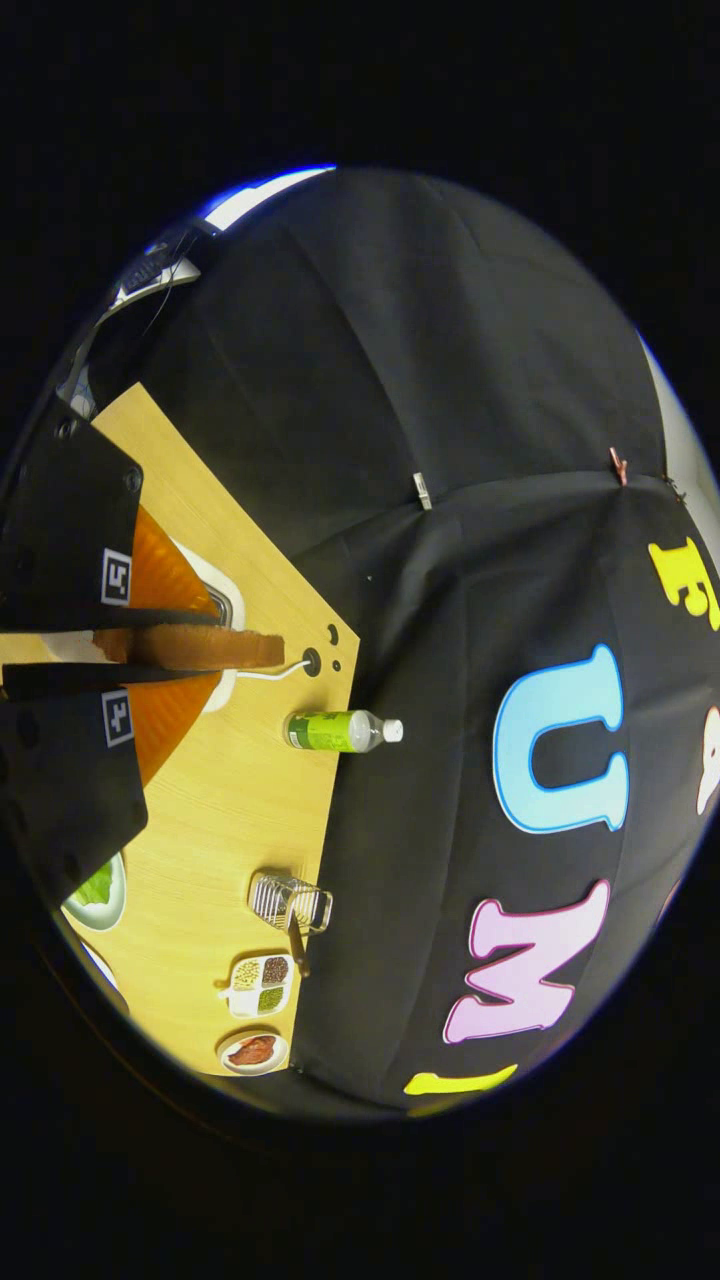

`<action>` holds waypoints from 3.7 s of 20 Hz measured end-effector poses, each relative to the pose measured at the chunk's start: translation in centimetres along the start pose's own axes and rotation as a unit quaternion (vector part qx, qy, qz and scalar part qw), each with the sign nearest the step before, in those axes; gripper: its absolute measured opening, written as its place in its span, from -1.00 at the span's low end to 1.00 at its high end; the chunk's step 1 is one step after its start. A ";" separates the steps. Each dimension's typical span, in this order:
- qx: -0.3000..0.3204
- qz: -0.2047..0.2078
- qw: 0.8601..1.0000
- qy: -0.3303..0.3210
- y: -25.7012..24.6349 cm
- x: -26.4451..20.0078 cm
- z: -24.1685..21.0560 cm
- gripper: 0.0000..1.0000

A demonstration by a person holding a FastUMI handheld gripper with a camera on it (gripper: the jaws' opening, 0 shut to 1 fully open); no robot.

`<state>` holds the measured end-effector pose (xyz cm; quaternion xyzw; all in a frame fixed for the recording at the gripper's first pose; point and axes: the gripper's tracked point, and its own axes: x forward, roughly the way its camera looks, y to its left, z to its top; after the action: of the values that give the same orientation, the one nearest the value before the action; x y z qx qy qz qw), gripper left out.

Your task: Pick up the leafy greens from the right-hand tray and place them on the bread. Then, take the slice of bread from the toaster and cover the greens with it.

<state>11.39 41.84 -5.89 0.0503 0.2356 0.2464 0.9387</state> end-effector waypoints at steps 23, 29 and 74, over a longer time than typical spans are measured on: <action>0.182 -0.090 0.975 0.090 -17.9 -5.8 -14.2 -0.68; 0.196 -0.091 0.971 0.106 -19.5 -5.7 -17.0 -0.68; -0.002 -0.287 0.936 -0.205 -28.2 -32.9 -1.0 0.96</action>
<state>-1.98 1.21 1.07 0.0275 0.0420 -0.0488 0.9975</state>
